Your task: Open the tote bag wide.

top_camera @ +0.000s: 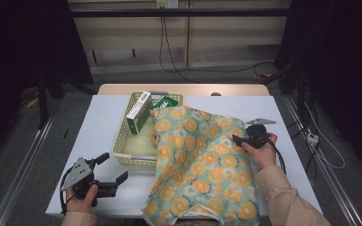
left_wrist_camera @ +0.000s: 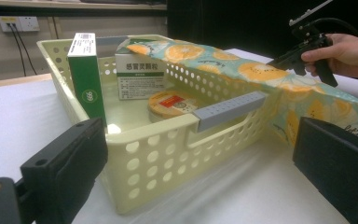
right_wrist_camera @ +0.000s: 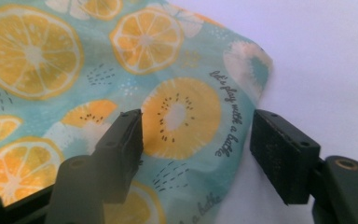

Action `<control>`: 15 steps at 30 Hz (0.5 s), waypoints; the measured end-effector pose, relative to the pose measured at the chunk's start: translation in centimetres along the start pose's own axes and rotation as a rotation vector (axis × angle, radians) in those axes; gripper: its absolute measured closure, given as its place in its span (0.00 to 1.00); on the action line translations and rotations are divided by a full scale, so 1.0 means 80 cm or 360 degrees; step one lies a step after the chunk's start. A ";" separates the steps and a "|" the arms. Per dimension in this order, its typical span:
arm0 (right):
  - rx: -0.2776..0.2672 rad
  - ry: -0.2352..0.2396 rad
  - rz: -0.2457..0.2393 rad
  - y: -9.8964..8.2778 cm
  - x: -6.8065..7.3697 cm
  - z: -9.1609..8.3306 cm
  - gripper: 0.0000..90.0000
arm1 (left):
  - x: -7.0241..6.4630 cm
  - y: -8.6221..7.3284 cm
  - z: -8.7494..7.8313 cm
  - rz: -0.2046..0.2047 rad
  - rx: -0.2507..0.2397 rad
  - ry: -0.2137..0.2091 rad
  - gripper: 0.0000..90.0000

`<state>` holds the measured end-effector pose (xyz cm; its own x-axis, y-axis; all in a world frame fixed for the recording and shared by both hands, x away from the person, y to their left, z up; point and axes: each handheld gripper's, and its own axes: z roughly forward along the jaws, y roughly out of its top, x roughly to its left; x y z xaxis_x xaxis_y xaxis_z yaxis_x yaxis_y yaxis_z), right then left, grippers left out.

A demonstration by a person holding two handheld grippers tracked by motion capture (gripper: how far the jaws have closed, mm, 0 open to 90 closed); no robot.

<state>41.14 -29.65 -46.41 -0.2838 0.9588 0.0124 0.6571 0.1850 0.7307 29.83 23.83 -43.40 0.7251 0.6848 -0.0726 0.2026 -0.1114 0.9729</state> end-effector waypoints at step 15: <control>-0.0043 0.0042 0.0084 0.000 -0.010 -0.014 1.00 | -0.004 0.001 0.005 0.0022 0.0015 -0.0006 0.03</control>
<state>40.62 -30.64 -45.67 -0.2677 0.9610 0.0690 0.6528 0.1282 0.7466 29.88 23.29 -43.41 0.7304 0.6803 -0.0602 0.1988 -0.1275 0.9717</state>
